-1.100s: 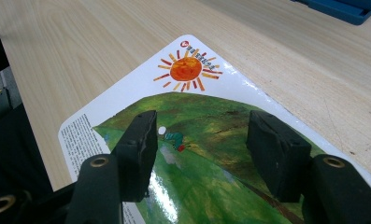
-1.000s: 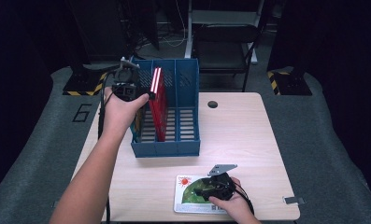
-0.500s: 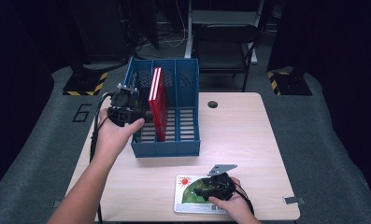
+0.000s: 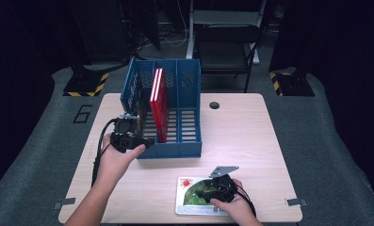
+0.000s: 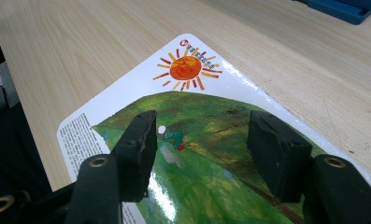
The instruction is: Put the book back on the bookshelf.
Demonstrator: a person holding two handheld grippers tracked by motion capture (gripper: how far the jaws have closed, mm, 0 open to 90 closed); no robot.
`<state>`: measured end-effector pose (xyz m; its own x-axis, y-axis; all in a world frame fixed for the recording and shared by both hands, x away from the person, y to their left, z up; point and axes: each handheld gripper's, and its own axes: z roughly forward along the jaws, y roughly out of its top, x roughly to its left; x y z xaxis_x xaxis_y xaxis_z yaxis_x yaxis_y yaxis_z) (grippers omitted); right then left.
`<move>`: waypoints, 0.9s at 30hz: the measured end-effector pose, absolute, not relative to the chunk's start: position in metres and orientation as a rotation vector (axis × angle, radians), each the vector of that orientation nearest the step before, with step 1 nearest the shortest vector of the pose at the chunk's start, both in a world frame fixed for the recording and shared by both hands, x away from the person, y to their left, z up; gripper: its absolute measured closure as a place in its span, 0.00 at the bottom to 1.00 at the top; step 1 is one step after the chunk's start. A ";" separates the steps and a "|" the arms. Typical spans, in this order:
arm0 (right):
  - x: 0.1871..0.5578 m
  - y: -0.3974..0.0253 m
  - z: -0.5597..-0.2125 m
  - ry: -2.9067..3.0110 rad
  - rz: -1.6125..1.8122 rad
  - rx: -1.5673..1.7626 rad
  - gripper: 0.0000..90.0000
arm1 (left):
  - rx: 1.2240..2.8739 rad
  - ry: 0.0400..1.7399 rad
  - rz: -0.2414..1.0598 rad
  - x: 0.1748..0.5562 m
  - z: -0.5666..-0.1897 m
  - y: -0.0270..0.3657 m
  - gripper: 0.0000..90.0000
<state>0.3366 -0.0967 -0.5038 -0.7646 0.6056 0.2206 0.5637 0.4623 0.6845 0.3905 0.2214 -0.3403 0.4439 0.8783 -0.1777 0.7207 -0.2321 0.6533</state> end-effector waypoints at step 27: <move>0.336 -0.096 -0.504 2.623 1.203 1.058 0.47 | 2.059 1.229 0.255 0.344 -0.435 0.201 0.52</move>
<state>0.3358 -0.0958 -0.5044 -0.7608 0.6138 0.2109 0.5603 0.4572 0.6906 0.3443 0.2009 -0.4352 0.5274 0.8299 -0.1820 0.6885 -0.2921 0.6638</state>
